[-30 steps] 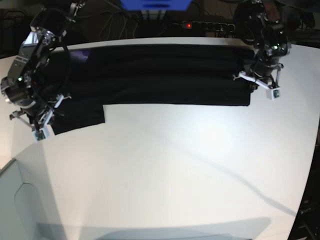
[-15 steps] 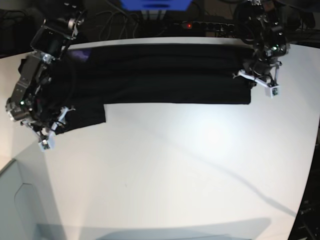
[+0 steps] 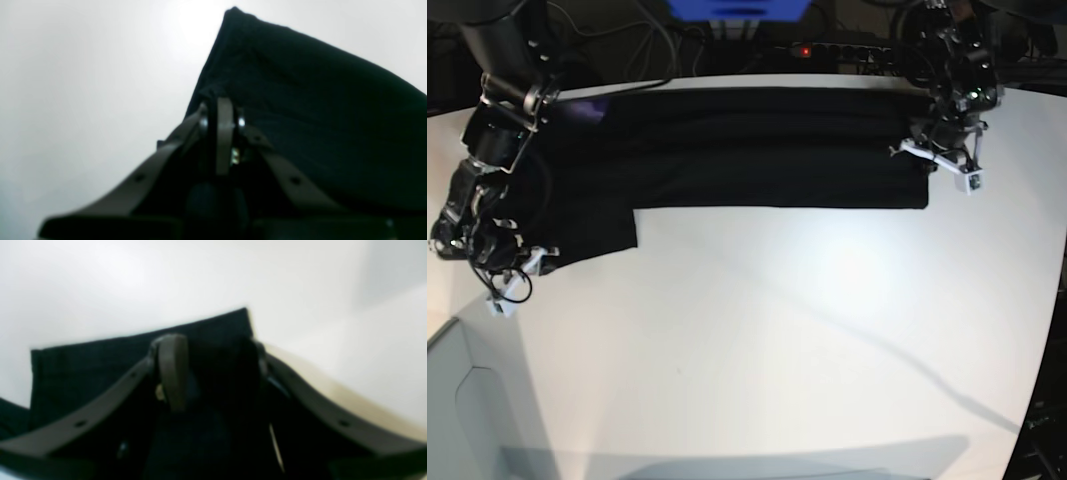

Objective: Fold the T-shirt properly
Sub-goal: 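Grasp the sleeve end of the folded shirt with the right gripper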

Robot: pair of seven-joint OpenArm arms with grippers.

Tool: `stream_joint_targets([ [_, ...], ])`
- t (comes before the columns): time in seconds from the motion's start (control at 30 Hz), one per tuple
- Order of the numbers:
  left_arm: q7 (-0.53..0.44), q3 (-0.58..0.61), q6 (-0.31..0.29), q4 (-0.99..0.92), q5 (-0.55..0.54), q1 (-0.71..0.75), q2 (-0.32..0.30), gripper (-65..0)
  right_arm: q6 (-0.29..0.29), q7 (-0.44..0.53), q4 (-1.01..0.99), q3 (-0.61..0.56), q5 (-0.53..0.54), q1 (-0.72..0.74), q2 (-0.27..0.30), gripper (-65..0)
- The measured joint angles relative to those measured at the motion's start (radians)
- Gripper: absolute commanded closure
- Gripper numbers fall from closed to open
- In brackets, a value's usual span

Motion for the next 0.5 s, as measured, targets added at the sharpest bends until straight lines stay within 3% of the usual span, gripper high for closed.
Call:
stream_joint_targets([
  [0.23,0.000,0.000,0.000,0.000,0.000,0.000,0.000,-0.5,-0.002,0.022,-0.050,0.002,0.018,0.024,0.014,-27.3],
  [0.5,0.000,0.000,0.000,0.000,0.000,0.000,0.000,-0.5,-0.002,-0.002,-0.061,0.001,0.157,0.019,0.089,-27.3],
])
